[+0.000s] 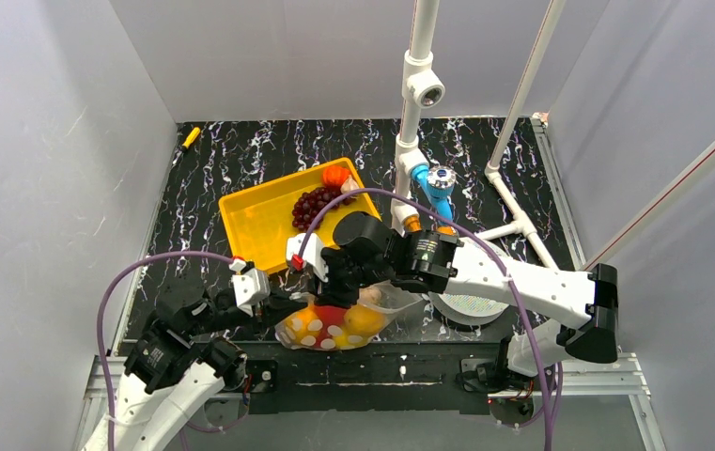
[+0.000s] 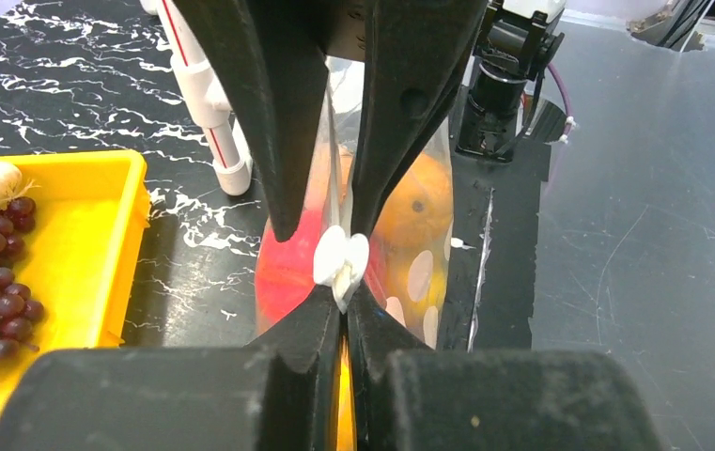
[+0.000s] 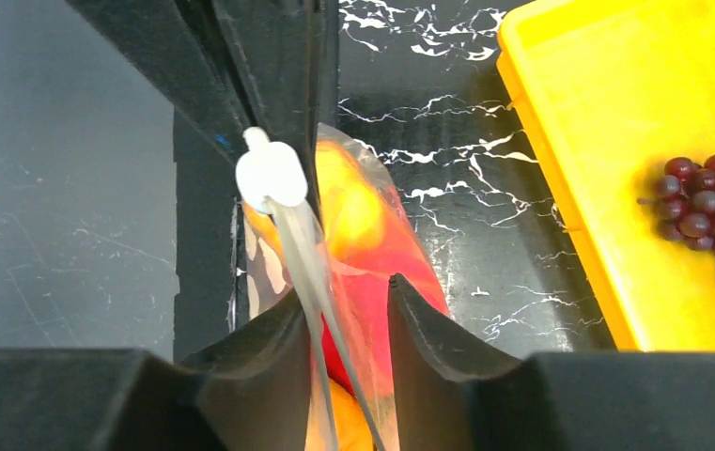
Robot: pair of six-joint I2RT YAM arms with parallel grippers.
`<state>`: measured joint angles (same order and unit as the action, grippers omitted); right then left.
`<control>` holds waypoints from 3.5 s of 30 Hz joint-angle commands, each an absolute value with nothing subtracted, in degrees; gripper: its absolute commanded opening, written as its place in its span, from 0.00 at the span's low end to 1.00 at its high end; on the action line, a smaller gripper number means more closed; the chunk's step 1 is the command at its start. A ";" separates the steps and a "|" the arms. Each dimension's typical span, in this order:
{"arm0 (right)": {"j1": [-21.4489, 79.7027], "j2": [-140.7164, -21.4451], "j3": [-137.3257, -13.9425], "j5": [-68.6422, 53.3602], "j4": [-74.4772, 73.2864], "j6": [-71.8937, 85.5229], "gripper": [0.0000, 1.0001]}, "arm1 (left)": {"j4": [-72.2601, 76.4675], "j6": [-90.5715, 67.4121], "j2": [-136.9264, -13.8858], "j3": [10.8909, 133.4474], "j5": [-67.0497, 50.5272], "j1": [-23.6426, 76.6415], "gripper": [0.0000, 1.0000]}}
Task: Place the food in the zip-top bag and seal the zipper
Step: Zip the zipper food storage bag at the center of the board.
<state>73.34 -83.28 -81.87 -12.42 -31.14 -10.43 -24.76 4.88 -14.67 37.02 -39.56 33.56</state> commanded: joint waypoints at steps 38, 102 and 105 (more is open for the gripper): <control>72.72 -80.08 -84.73 -15.54 -31.11 -8.00 0.01 | -18.83 0.86 -17.69 35.72 -37.90 33.57 0.15; 71.89 -83.67 -90.87 -18.61 -29.09 -7.41 0.01 | -15.32 -5.45 -20.52 36.50 -41.91 33.55 0.40; 71.90 -85.10 -92.58 -18.73 -29.66 -7.38 0.01 | -14.00 -5.63 -21.69 36.94 -43.31 33.57 0.45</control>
